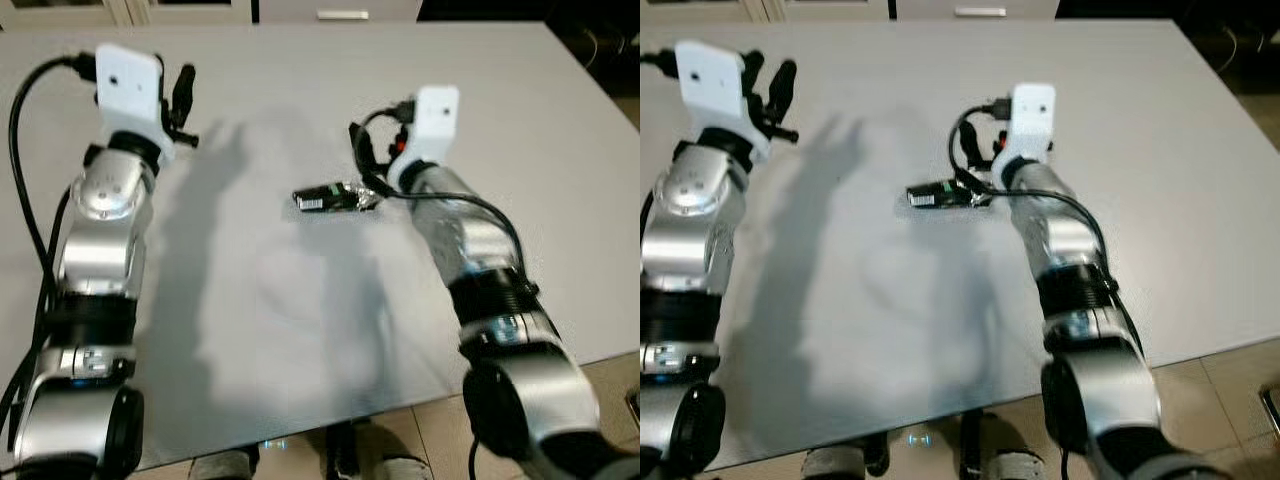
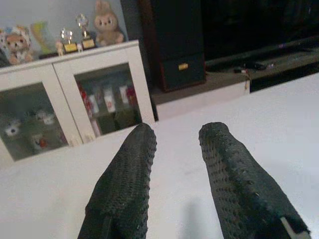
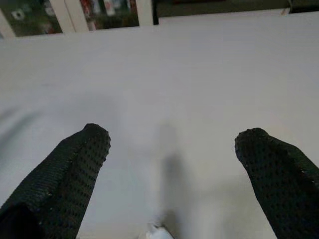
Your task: Picking trash to rubbish bin
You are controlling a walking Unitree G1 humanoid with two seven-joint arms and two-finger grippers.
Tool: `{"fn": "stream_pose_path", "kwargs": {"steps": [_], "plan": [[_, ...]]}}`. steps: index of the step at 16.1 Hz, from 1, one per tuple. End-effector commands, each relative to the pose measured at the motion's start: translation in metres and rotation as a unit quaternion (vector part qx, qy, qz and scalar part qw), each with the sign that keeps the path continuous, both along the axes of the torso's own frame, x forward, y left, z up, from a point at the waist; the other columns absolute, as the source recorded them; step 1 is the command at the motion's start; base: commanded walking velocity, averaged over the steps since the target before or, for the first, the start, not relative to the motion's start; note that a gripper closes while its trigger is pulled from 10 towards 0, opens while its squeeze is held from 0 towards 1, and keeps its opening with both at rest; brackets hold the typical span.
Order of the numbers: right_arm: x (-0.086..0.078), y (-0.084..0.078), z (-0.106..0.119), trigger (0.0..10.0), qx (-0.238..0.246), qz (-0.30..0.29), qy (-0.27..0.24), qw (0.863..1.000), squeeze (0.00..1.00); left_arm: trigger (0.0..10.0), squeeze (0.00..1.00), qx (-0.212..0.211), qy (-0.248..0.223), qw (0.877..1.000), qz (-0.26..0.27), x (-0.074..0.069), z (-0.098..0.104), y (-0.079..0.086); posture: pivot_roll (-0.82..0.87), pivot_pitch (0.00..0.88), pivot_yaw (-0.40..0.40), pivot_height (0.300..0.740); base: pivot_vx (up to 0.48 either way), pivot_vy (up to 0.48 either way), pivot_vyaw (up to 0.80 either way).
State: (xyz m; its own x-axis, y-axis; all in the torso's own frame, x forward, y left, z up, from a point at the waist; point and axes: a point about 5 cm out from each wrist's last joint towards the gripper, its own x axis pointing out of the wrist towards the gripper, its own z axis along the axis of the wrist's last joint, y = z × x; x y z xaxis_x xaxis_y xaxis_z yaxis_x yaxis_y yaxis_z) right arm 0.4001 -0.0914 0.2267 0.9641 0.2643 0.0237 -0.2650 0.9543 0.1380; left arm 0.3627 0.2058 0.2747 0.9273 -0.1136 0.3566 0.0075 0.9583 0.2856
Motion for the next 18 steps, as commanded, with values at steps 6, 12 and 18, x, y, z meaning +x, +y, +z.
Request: {"fn": "stream_pose_path", "kwargs": {"steps": [6,12,18], "plan": [[0.007,0.039,-0.015,10.0,-0.003,0.043,0.029,0.999,0.0,10.0,0.0,0.001,0.004,1.0,0.011,-0.016,0.0,0.005,0.06,0.293,-0.16,0.74,0.0,0.0,0.0],[0.0,0.043,-0.039,10.0,-0.004,0.057,0.051,0.997,0.0,10.0,0.0,0.004,0.01,1.0,0.008,-0.017,0.002,0.003,0.04,0.278,-0.147,0.74,0.0,0.0,0.0],[-0.02,0.025,-0.065,10.0,0.025,0.032,0.06,0.997,0.0,10.0,0.0,-0.002,0.013,1.0,-0.006,-0.01,0.002,-0.005,-0.01,0.249,-0.12,0.74,0.0,0.0,0.0]]}}
